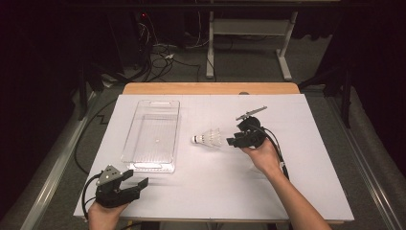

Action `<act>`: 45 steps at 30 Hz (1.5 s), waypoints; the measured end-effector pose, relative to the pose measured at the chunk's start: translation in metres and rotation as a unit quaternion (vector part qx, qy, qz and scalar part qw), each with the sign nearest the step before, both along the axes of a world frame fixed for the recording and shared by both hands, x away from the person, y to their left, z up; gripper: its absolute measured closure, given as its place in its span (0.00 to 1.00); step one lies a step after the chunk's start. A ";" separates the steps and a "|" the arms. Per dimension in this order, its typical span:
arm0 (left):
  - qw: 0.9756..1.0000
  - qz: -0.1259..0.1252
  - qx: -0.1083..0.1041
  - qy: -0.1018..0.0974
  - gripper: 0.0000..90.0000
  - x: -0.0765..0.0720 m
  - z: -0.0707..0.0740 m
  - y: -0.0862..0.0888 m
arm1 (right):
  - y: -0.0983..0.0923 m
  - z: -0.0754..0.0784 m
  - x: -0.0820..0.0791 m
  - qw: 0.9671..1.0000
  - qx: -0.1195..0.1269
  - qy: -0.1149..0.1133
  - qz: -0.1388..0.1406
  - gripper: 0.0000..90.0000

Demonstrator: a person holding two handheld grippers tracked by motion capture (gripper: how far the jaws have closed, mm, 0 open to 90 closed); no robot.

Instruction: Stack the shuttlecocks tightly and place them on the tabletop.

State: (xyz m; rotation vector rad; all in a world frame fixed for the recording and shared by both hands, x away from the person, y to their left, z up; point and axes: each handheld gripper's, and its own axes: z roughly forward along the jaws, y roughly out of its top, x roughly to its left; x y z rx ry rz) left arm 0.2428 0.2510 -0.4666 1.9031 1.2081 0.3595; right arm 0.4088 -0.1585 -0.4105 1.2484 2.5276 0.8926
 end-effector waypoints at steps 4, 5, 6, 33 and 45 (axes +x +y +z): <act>1.000 0.002 0.000 -0.001 0.36 0.000 0.000 0.000 | -0.008 0.004 -0.004 1.000 -0.001 -0.003 -0.008 0.65; 1.000 0.002 0.000 0.000 0.36 0.000 0.000 0.000 | -0.010 0.004 -0.005 1.000 -0.001 -0.003 -0.010 0.65; 1.000 0.002 0.000 -0.001 0.36 0.000 0.000 0.000 | -0.012 0.005 -0.005 1.000 -0.001 -0.002 -0.013 0.65; 1.000 0.003 0.001 -0.003 0.36 0.000 0.000 0.000 | -0.041 0.004 -0.024 0.999 -0.017 0.013 -0.041 0.63; 1.000 0.004 0.000 -0.003 0.36 -0.001 0.000 0.000 | -0.047 0.004 -0.028 0.998 -0.019 0.020 -0.050 0.63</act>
